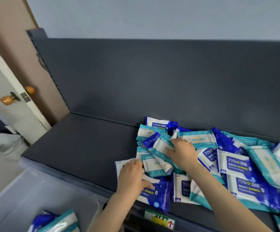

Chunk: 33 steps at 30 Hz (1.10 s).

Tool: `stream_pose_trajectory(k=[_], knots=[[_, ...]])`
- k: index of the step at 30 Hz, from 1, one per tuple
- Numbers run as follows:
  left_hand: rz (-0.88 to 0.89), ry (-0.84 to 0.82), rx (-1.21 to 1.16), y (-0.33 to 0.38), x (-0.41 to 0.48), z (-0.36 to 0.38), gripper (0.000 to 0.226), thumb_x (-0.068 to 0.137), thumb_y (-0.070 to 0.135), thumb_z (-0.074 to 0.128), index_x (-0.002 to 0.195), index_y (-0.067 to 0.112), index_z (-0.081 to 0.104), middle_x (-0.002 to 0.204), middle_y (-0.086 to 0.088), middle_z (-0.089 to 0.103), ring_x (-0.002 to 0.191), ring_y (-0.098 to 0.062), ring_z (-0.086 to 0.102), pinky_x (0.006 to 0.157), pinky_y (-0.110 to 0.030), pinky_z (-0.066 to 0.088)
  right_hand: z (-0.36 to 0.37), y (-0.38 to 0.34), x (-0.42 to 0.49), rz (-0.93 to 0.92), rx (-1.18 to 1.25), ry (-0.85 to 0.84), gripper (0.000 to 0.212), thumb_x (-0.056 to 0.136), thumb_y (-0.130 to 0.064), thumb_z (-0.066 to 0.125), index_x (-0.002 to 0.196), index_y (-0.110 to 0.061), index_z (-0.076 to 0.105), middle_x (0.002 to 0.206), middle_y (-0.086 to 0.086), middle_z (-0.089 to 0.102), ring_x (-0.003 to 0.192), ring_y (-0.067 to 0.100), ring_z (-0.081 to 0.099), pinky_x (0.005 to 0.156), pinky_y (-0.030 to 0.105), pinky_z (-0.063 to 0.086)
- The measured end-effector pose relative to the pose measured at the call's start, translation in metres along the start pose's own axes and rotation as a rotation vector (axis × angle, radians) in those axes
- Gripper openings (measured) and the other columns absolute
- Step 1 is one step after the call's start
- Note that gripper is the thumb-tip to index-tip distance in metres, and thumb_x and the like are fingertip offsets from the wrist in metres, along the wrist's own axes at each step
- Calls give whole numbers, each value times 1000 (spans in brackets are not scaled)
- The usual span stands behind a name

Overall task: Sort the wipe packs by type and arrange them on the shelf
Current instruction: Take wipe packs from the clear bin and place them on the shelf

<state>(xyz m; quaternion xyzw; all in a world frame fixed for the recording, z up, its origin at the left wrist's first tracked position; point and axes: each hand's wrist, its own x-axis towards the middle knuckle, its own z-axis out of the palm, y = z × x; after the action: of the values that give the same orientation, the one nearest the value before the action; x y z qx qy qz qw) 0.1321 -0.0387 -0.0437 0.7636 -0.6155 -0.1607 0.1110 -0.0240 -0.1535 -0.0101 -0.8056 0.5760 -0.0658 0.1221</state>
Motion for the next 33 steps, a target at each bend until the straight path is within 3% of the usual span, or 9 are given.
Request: stream_pose_trajectory(k=[2, 6, 8, 11, 14, 17, 19, 26, 33], knots=[[-10, -19, 64, 2, 2, -1, 65, 64, 54, 79, 113, 19, 55, 115, 3, 53, 108, -17, 51, 89, -30, 43, -2, -7, 3, 17, 159, 11, 22, 88, -33, 57, 86, -12, 49, 96, 8, 52, 99, 31, 54, 71, 35, 40], [-15, -35, 120, 5, 1, -1, 60, 67, 56, 76, 109, 20, 55, 111, 3, 56, 105, -18, 52, 86, -31, 43, 11, -22, 5, 51, 37, -95, 59, 84, -49, 61, 126, -12, 44, 124, 9, 49, 117, 28, 47, 91, 40, 43], [-17, -27, 164, 8, -1, -3, 57, 68, 57, 74, 106, 20, 54, 108, 3, 60, 101, -19, 56, 84, -31, 43, 12, -21, 6, 94, -10, -79, 64, 79, -55, 63, 124, -13, 46, 122, 8, 52, 114, 27, 50, 91, 38, 43], [-18, 12, 197, 11, -6, -5, 53, 70, 58, 72, 106, 24, 53, 106, 6, 63, 98, -17, 60, 84, -32, 40, 11, -15, 7, 123, 7, -75, 57, 77, -56, 67, 113, -14, 52, 112, 6, 58, 105, 24, 55, 86, 35, 43], [-24, 93, 149, 10, -14, -6, 51, 75, 58, 68, 113, 29, 52, 110, 12, 63, 100, -11, 59, 87, -29, 37, 13, -14, -1, 128, 83, -21, 55, 80, -47, 67, 119, -13, 49, 114, 5, 56, 106, 24, 54, 86, 36, 45], [-31, 171, 80, 4, -17, -12, 50, 80, 57, 63, 122, 31, 52, 118, 14, 58, 107, -7, 56, 90, -27, 37, 11, -14, -9, 157, 198, 29, 44, 85, -36, 64, 117, -14, 44, 95, -1, 56, 82, 21, 54, 64, 32, 44], [-40, 217, 85, -4, -19, -21, 45, 83, 57, 60, 119, 31, 56, 110, 14, 57, 101, -6, 54, 85, -24, 37, 6, -17, -13, 180, 239, 66, 40, 88, -34, 62, 117, -15, 40, 85, -4, 49, 72, 19, 48, 56, 31, 36], [-133, 303, -4, -40, -26, -48, 32, 84, 54, 61, 104, 30, 59, 98, 15, 53, 86, -5, 53, 67, -22, 38, -17, -44, -12, 127, 363, 260, 37, 87, -34, 64, 110, -16, 41, 84, -1, 58, 71, 22, 50, 55, 31, 36], [-294, 430, -196, -102, -52, -62, 25, 83, 51, 63, 87, 32, 48, 84, 13, 58, 74, -5, 57, 63, -31, 49, -19, -108, -27, -36, 439, 218, 33, 85, -34, 65, 96, -28, 35, 84, -7, 56, 79, 24, 52, 62, 33, 34]])
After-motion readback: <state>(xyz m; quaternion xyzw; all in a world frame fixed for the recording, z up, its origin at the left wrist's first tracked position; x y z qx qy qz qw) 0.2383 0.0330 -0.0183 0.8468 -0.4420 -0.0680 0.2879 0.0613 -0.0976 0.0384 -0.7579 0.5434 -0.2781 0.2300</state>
